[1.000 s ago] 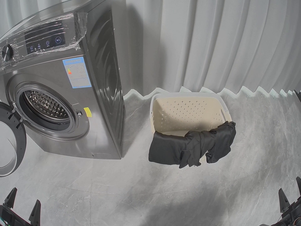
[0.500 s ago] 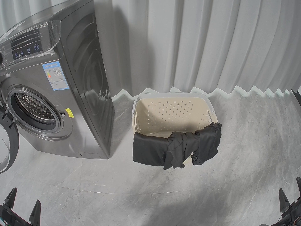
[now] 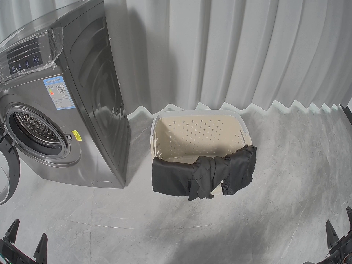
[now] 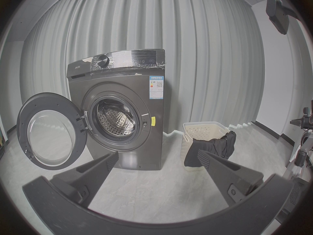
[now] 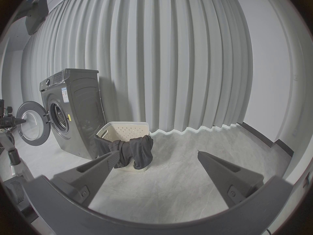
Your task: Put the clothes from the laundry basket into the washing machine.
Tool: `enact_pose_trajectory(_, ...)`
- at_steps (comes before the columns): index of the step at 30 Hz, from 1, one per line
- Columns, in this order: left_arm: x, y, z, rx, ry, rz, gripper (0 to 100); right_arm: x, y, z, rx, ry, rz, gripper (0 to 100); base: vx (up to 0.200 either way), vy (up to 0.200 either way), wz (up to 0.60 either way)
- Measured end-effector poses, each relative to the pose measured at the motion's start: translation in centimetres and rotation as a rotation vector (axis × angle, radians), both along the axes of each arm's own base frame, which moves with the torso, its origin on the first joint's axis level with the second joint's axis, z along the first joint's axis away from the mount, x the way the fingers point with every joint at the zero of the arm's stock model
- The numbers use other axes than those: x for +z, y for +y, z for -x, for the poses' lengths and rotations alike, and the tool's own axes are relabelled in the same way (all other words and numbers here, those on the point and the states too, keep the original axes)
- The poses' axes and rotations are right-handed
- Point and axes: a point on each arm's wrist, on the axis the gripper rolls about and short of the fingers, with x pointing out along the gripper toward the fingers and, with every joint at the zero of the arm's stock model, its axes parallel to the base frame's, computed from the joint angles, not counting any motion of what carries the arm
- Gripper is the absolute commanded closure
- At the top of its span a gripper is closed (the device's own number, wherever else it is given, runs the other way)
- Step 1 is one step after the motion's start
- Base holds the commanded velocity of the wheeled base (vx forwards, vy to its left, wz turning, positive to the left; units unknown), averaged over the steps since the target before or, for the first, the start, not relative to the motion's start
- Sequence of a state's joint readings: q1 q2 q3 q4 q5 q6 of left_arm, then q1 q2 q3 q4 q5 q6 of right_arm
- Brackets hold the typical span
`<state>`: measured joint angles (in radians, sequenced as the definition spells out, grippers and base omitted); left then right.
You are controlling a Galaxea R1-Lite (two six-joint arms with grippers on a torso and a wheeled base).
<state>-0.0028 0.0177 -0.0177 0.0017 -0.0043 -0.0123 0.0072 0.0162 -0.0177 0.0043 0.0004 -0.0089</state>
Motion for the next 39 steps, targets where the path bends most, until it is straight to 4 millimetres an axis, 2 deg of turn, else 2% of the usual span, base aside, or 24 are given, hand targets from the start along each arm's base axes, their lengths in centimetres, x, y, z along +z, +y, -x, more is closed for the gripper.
enact_pose_trajectory(16,0.0,0.0,0.0,0.0,0.0,0.0,0,0.0,0.0,0.0,-0.004,-0.003,-0.006,0,0.0,-0.013,0.0)
enact_pose_trajectory(21,0.0,0.0,0.0,0.0,0.0,0.001,0,0.4,0.0,0.0,-0.003,-0.032,-0.002,0,0.2,0.0,0.0)
enact_pose_trajectory(27,0.0,0.0,0.0,-0.001,0.0,0.001,0,4.0,0.0,1.3,0.035,-0.131,-0.006,0,0.033,0.0,0.0)
enact_pose_trajectory(31,0.0,0.0,0.0,-0.001,0.0,0.001,0,6.2,-0.1,1.5,0.124,-0.094,-0.018,0,0.0,0.0,0.0)
enact_pose_trajectory(34,0.0,0.0,0.0,0.0,0.0,0.001,0,7.0,-0.1,0.4,0.186,-0.009,-0.027,0,0.0,0.0,0.0)
enact_pose_trajectory(39,0.0,0.0,0.0,0.0,0.0,0.001,0,7.5,0.2,-2.2,0.269,0.167,-0.031,0,0.0,-0.2,0.0)
